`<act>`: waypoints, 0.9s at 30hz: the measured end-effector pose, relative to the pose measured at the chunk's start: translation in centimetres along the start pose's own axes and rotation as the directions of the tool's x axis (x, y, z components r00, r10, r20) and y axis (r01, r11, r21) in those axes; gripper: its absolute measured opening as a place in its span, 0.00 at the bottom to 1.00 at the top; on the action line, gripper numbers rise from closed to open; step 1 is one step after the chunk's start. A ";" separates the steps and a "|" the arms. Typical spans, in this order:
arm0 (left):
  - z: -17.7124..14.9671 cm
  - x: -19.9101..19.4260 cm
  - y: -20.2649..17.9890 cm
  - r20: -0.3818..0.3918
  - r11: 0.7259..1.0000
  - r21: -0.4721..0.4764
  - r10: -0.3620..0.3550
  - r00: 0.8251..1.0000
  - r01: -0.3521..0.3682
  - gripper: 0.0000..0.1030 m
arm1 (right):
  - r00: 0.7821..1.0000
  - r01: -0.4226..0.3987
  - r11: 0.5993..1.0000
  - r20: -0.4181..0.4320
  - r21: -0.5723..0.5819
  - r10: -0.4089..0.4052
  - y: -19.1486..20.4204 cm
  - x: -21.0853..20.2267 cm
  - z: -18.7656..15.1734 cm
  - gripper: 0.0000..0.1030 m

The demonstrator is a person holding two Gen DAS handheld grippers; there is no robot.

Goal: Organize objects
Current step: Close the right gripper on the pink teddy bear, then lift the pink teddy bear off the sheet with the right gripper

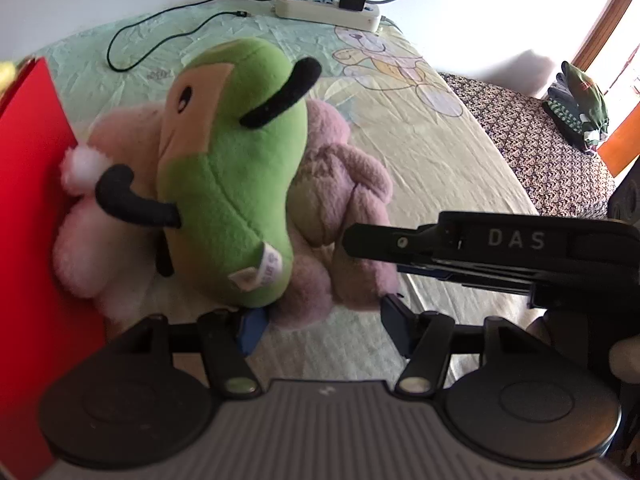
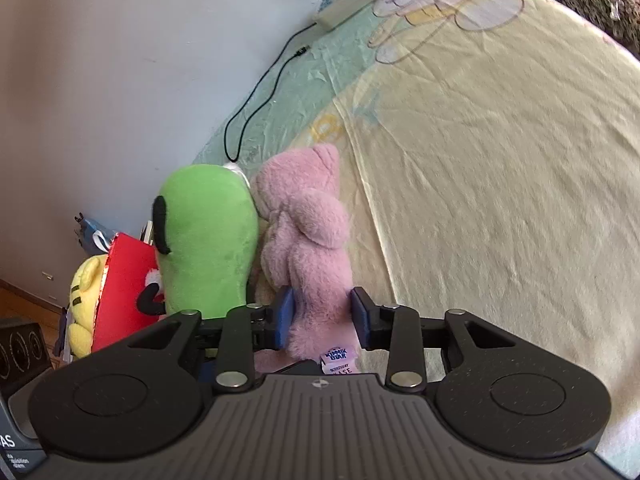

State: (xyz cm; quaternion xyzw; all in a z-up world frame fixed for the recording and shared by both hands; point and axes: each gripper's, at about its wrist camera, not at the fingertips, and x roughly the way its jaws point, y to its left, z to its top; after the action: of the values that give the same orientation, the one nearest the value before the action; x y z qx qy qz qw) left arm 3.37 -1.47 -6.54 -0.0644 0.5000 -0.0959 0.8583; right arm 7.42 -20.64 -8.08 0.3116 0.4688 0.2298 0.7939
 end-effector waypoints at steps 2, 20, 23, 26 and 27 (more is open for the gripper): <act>0.0 0.0 0.1 0.000 1.000 0.000 -0.006 1.000 0.006 0.61 | 1.000 0.005 1.000 0.002 -0.019 -0.005 0.2 -0.1 -0.1 0.27; -3.3 -1.7 -3.9 -0.028 0.990 0.079 -0.115 0.993 0.116 0.60 | 0.998 0.060 0.998 0.005 -0.034 -0.059 -0.7 -5.4 -2.9 0.25; -4.4 -2.1 -4.9 -0.044 0.984 0.112 -0.136 0.990 0.141 0.60 | 0.997 0.071 0.997 -0.002 -0.022 -0.072 -1.2 -6.7 -3.9 0.24; -5.3 -2.7 -5.8 -0.057 0.976 0.150 -0.151 0.987 0.158 0.61 | 0.997 0.080 0.997 -0.014 -0.005 -0.080 -1.8 -8.0 -5.1 0.25; -5.7 -2.9 -6.0 -0.062 0.973 0.162 -0.158 0.985 0.166 0.61 | 0.996 0.084 0.996 -0.016 -0.004 -0.084 -1.9 -8.3 -5.4 0.24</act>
State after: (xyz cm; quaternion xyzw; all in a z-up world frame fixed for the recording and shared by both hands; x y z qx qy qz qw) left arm -3.57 -6.78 -5.68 -0.0308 0.5042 -0.2085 0.8375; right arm -1.05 -25.89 -6.40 0.2886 0.4875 0.1997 0.7995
